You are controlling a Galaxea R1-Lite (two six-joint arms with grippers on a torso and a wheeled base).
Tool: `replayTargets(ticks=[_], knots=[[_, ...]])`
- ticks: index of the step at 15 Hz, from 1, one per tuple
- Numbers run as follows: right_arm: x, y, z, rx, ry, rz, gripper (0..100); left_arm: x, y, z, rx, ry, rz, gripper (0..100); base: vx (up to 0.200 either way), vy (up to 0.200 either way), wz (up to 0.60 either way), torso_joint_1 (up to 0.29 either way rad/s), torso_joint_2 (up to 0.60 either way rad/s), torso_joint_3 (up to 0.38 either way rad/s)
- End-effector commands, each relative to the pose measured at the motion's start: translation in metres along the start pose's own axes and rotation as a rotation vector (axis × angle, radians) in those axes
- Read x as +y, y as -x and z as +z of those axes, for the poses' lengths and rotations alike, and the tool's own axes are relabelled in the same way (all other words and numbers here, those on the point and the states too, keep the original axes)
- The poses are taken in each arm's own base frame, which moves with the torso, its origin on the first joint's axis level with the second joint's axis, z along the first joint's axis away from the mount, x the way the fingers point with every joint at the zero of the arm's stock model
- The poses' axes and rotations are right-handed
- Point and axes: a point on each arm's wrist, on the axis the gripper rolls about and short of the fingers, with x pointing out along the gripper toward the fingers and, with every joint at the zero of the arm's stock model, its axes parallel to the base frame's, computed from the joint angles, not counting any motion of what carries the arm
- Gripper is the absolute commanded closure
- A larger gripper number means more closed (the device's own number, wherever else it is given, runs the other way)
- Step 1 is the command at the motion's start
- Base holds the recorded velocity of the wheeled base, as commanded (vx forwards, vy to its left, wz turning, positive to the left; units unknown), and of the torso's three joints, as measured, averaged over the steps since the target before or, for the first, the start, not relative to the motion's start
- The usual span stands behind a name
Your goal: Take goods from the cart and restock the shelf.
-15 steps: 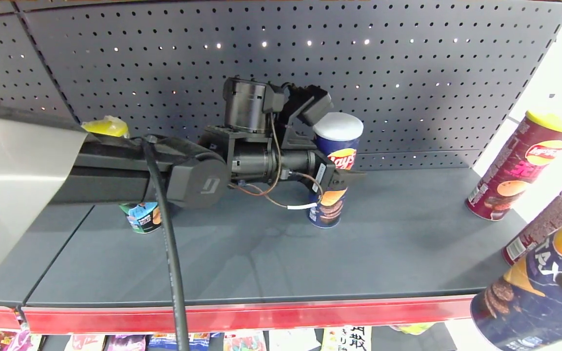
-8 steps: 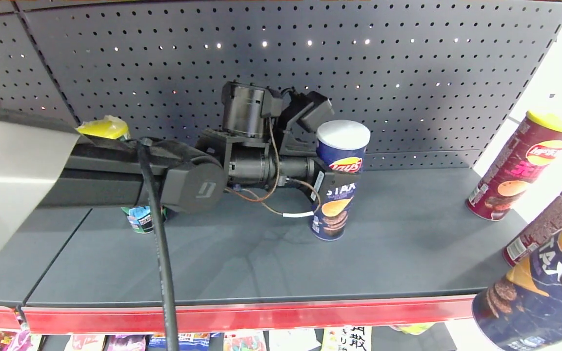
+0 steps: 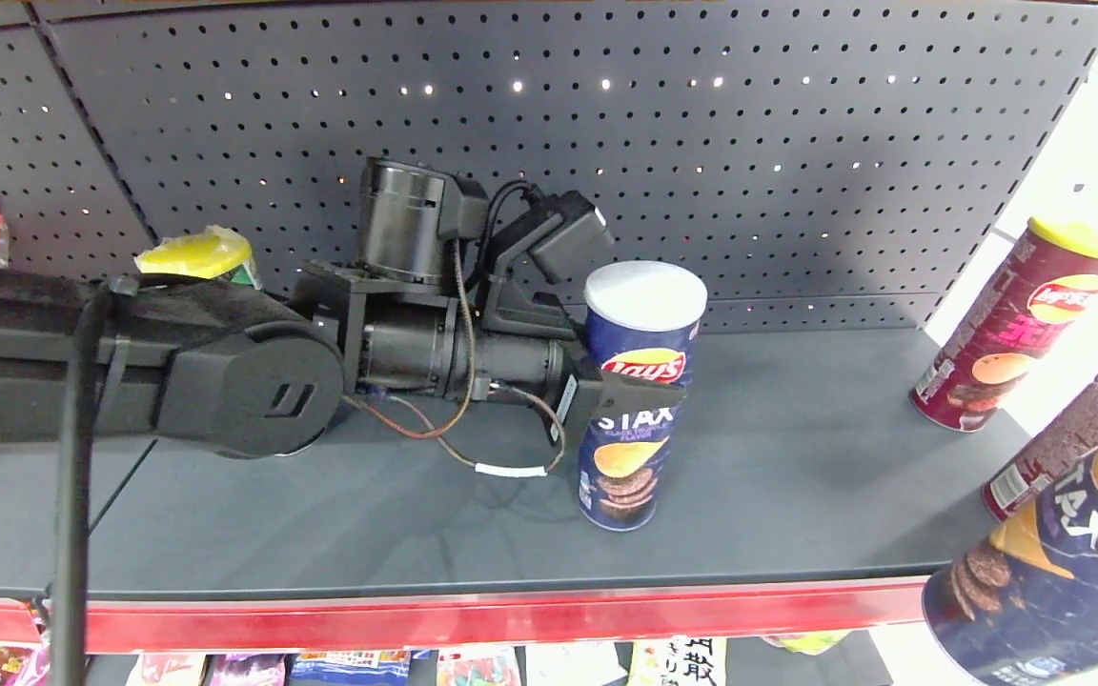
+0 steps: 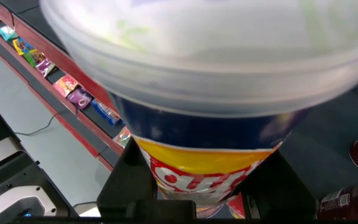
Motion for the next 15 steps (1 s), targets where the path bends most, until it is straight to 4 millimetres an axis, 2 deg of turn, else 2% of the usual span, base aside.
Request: replayTargets(ticks=[1, 9, 15], knots=[[0.0, 0.0, 0.0, 0.002, 0.0, 0.001, 100, -0.006, 0.008, -0.003, 0.01, -0.021, -0.004, 100, 0.0, 0.0, 0.0, 0.0, 0.0, 0.0], [0.0, 0.0, -0.001, 0.005, -0.004, 0.003, 100, -0.024, 0.024, -0.016, 0.049, -0.009, -0.01, 100, 0.0, 0.0, 0.0, 0.0, 0.0, 0.0], [0.0, -0.001, -0.002, 0.006, -0.004, 0.003, 100, -0.029, 0.023, -0.021, 0.035, -0.012, -0.015, 100, 0.0, 0.0, 0.0, 0.0, 0.0, 0.0]])
